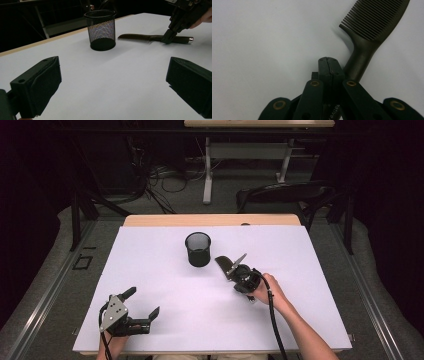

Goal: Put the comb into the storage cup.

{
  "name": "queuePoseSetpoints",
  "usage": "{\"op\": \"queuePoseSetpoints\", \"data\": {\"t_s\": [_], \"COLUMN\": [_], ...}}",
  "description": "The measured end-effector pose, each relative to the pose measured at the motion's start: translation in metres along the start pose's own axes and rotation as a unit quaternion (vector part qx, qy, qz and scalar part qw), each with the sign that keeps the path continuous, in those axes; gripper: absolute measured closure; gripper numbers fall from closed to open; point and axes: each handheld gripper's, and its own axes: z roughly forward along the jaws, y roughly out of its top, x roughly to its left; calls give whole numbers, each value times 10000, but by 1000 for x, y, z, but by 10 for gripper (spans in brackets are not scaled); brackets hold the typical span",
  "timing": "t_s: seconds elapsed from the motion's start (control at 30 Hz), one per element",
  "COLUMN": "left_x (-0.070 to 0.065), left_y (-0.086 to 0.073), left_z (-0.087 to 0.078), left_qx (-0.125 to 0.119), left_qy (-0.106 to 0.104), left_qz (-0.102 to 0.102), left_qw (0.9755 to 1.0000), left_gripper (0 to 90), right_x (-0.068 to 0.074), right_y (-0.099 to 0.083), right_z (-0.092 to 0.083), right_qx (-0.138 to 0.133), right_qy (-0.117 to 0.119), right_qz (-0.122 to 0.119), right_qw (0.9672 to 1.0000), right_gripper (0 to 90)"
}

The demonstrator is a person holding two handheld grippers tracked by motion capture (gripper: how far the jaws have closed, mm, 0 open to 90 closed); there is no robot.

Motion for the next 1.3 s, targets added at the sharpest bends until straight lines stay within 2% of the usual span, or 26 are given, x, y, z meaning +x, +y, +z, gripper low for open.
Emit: {"op": "queuePoseSetpoints", "data": {"t_s": [0.37,0.57,0.77,0.9,1.0,1.13,1.3], "left_x": [0,0,0,0,1,0,1], "left_y": [0,-1,-1,-1,-1,-1,-1], "left_z": [0,0,-1,-4,-5,-3,-4], "left_qx": [5,18,20,26,11,30,24], "left_qy": [-8,-15,14,53,91,54,31], "left_qz": [-9,-11,-12,-15,-42,-9,-11], "left_qw": [10000,10000,10000,10000,9999,10000,10000], "left_gripper": [2,2,2,1,2,1,2], "right_x": [-4,-4,-3,-4,-5,-4,-3], "right_y": [-2,-1,0,-2,-3,-6,-9], "right_z": [-1,0,-4,-13,-19,-26,-35], "right_qx": [-28,2,-83,-286,-395,-490,-597], "right_qy": [-17,-36,81,264,376,437,432], "right_qz": [52,0,23,151,236,420,537], "right_qw": [10000,10000,9999,9991,9982,9970,9958], "right_gripper": [900,900,900,800,665,486,283]}}
